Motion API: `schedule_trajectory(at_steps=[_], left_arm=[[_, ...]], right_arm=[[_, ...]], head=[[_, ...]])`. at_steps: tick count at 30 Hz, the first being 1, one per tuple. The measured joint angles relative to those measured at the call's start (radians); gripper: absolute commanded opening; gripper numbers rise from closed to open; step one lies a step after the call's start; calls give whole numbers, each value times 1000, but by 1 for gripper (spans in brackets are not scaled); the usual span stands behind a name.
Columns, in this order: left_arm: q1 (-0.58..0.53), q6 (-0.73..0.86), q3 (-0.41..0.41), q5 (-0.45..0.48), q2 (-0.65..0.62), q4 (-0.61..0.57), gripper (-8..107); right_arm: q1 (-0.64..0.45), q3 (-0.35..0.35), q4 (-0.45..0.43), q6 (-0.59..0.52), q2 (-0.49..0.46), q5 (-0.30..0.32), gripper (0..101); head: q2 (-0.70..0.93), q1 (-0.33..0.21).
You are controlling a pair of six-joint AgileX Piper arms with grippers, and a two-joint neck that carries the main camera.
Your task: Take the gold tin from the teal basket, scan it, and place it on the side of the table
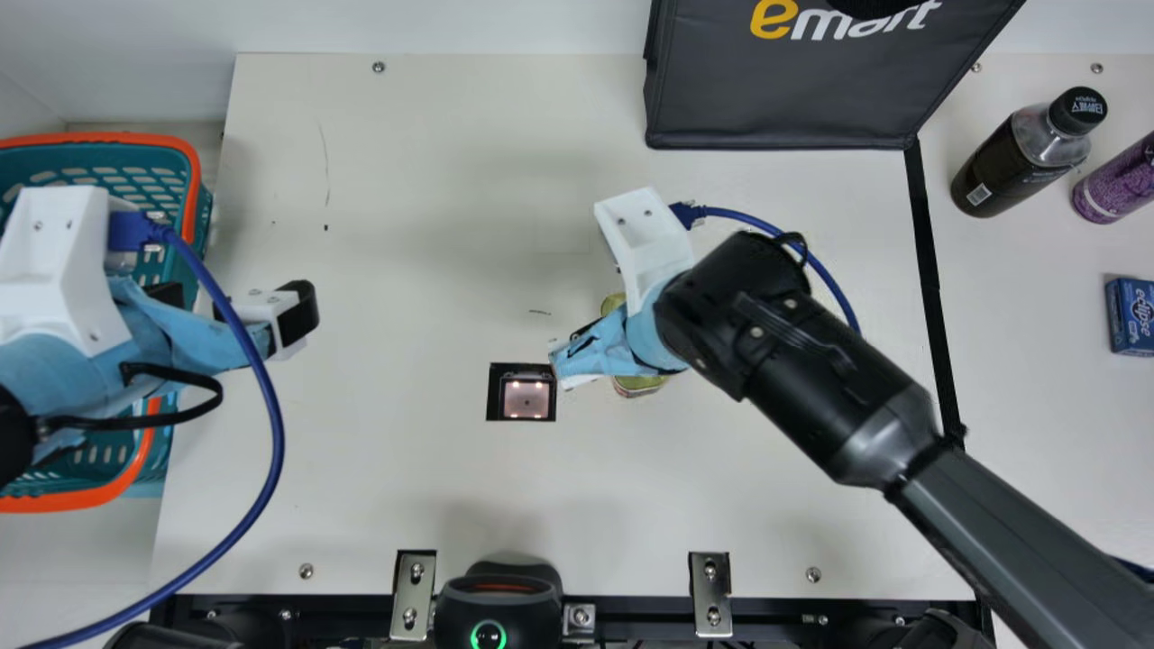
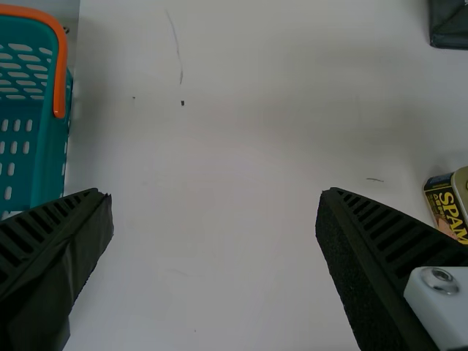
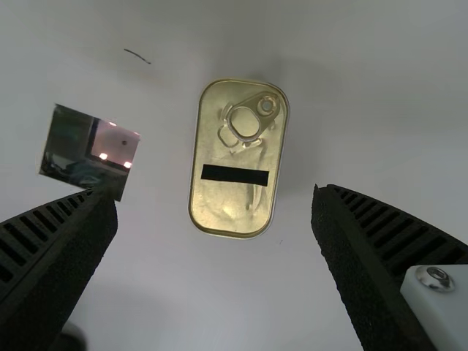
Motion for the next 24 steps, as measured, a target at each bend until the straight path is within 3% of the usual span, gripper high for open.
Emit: schedule_trajectory(at_steps=[7,24], left_arm=[[0,0,0,0,0,0,90],[0,0,0,0,0,0,90]], right_arm=[[6,2,-48,78,65,-27,95],[-15,36,-63,185,177,-130,95]], head=[[2,0],[0,0]])
